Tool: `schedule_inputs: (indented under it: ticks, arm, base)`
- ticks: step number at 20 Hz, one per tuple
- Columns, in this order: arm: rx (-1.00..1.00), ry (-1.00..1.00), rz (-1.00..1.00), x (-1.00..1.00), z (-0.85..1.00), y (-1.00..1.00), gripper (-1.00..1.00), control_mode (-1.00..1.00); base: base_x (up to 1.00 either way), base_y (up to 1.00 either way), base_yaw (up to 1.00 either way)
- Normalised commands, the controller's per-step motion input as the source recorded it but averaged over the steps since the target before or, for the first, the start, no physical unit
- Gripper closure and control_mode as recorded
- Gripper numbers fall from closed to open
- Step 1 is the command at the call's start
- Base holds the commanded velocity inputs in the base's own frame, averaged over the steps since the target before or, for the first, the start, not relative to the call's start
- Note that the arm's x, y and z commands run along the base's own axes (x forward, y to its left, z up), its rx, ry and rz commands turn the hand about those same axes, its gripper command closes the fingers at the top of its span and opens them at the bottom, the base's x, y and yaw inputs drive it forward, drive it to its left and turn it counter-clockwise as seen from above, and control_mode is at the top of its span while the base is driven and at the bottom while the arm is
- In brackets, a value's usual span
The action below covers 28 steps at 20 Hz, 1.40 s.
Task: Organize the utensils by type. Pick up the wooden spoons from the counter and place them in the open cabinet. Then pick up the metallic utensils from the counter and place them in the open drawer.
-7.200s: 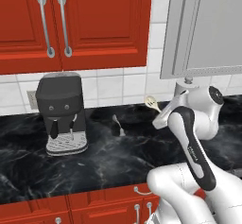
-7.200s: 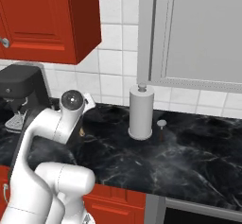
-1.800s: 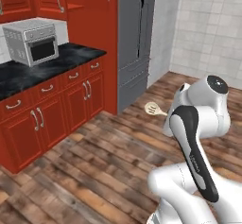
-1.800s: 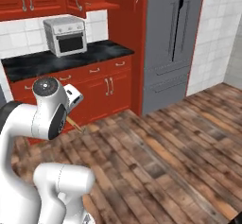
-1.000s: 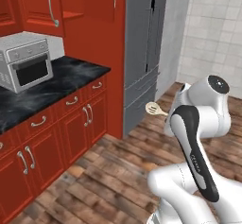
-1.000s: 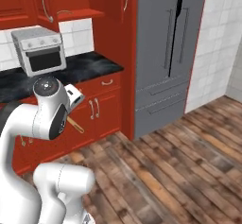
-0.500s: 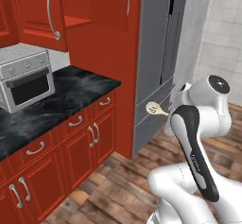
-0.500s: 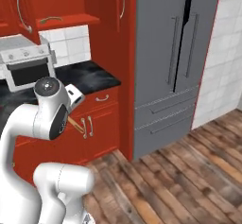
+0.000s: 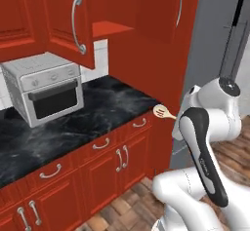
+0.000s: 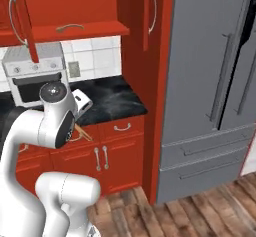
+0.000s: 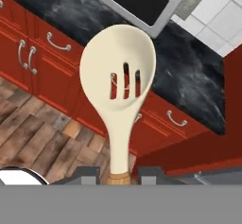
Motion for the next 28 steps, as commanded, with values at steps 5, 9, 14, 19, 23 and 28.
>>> schedule_inputs:
  ticks: [5,9,14,19,23,28]
  arm:
    - [0.00,0.00,0.00,0.00,0.00,0.00,1.00,1.00]
    - [0.00,0.00,0.00,0.00,0.00,0.00,1.00,1.00]
    - [0.00,0.00,0.00,0.00,0.00,0.00,1.00,1.00]
    - [0.00,0.00,0.00,0.00,0.00,0.00,1.00,1.00]
    - [0.00,0.00,0.00,0.00,0.00,0.00,1.00,1.00]
    - [0.00,0.00,0.00,0.00,0.00,0.00,1.00,1.00]
  base:
    - [0.88,-0.21,0.46]
    - [0.63,-0.45,0.36]
    - [0.58,-0.47,0.40]
    - [0.73,-0.30,0.37]
    - [0.67,-0.40,0.30]
    - [0.54,-0.30,0.15]
